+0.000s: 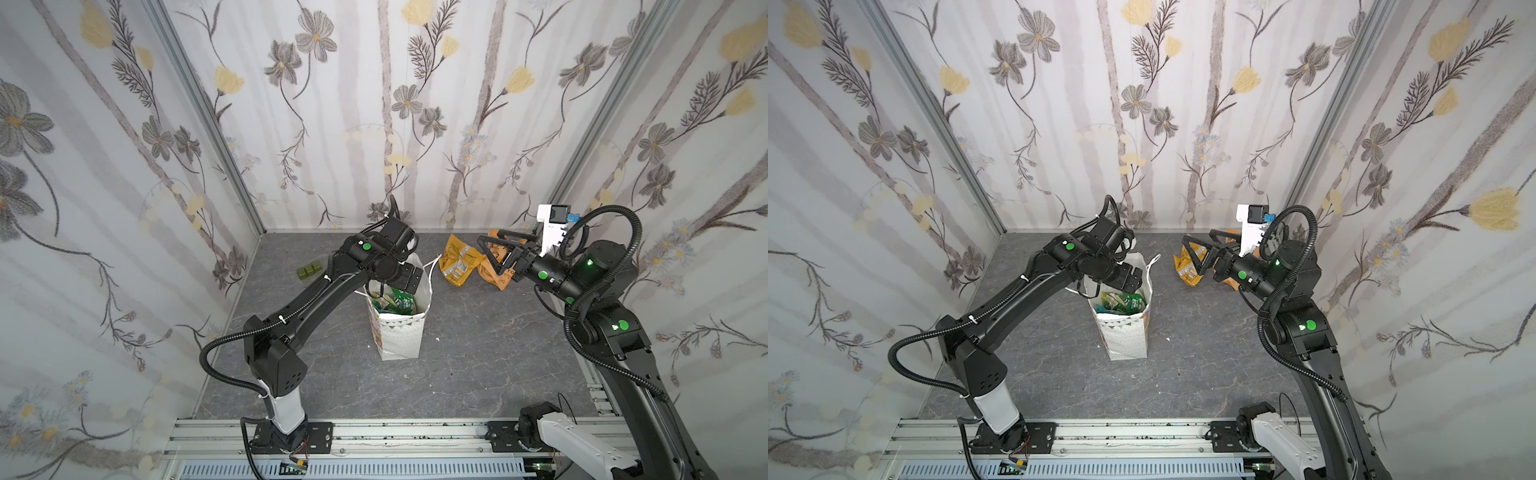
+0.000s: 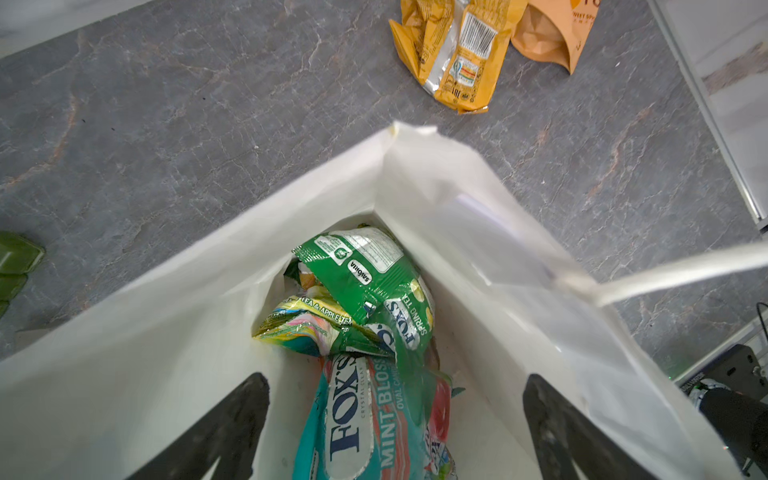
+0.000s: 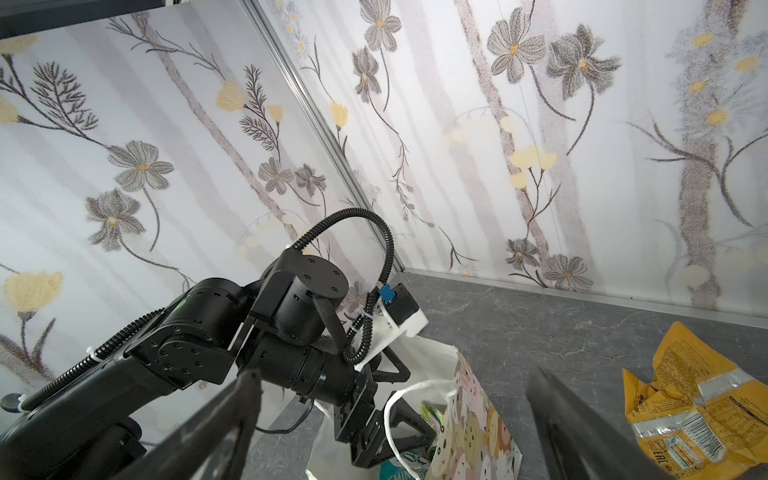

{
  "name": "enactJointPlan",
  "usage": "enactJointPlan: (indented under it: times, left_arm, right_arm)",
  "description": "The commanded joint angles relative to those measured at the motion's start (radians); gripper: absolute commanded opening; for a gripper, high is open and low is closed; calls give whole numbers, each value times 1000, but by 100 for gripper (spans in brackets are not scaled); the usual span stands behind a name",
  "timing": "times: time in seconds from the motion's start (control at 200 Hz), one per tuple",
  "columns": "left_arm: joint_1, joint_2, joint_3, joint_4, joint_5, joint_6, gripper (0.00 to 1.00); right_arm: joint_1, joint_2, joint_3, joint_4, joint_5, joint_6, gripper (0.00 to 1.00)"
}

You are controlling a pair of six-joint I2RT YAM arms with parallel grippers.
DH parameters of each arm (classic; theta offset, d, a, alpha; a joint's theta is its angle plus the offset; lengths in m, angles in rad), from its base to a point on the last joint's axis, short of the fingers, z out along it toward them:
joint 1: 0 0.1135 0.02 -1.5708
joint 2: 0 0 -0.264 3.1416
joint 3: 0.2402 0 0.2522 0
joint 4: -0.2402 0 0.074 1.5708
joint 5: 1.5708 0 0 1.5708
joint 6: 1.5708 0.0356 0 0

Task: Take the snacks out of the paper bag
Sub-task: Pick up the snacks from the paper bag.

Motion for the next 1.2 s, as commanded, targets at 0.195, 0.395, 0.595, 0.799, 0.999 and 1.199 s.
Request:
enactJointPlan:
  times: [0.195,0.395,0.595,0.799,0.999,1.199]
  left_arm:
    - [-3,32,-47,-13,15,3,94]
    - [-4,52,-65,-11,6,1,94]
    - [-6,74,-89,-5,5,18,94]
    - [-9,102,-104,-5,-5,22,94]
    - [-16,137,-109,-27,-30,36,95]
    - [-25,178,-125,-38,-64,39,95]
  right_arm:
    - [2,2,-19,33,56,-17,99]
    - [1,-5,-28,41,70,-13,99]
    - [2,-5,-46,54,66,-7,99]
    - [2,-5,-48,59,68,-4,99]
    - [2,-4,-52,59,70,-4,99]
    - [1,-3,-52,63,67,2,99]
